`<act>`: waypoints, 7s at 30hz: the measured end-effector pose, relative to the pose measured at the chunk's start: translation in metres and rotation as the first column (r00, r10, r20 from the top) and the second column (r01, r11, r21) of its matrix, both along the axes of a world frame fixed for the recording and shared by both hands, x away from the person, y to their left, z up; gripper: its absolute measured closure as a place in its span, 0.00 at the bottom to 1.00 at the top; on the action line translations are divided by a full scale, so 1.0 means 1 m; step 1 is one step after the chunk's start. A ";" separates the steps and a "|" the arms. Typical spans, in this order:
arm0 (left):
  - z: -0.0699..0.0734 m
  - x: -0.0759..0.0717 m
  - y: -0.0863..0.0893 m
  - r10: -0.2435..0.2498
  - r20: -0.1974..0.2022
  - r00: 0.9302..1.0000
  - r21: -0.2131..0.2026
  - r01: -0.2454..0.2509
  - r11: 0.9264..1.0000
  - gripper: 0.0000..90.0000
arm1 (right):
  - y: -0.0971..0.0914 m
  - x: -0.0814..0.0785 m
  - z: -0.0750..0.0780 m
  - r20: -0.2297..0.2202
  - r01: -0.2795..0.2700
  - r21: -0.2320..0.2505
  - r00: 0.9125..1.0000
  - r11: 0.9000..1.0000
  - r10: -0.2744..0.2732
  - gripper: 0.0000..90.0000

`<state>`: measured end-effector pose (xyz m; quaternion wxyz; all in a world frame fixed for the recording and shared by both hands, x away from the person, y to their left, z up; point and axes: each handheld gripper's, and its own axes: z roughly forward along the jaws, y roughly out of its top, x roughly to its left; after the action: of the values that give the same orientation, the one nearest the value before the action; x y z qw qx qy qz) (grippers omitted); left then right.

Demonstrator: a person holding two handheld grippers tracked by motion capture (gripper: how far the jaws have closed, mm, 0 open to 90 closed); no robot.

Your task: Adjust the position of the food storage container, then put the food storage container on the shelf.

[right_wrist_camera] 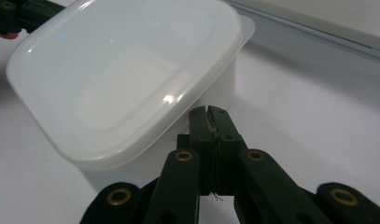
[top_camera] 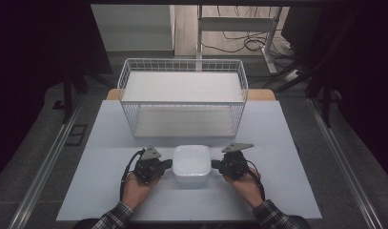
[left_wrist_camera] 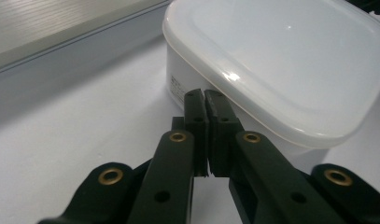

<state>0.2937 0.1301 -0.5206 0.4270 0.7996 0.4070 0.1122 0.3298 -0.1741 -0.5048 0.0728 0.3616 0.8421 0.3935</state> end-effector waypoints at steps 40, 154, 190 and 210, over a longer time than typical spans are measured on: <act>0.020 -0.024 0.023 -0.088 0.094 0.992 -0.134 0.100 0.986 0.16 | -0.014 -0.004 0.021 0.128 -0.113 0.054 0.986 0.992 0.106 0.06; 0.023 0.082 0.014 0.157 -0.024 0.987 -0.217 -0.159 0.963 0.85 | 0.025 0.075 0.021 0.036 0.116 0.175 0.992 0.978 -0.125 0.85; 0.025 0.098 0.009 0.237 0.154 0.959 -0.187 -0.207 0.960 0.62 | 0.031 0.094 0.032 0.195 0.135 0.171 0.966 0.976 -0.168 0.75; 0.023 0.043 0.016 0.055 0.169 0.984 -0.179 -0.024 0.984 0.19 | 0.015 0.058 0.041 0.231 -0.001 0.129 0.973 0.992 -0.029 0.98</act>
<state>0.3364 0.1460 -0.4974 0.5274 0.7378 0.3925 0.1535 0.3876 -0.1586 -0.4638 0.1503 0.3231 0.7982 0.4858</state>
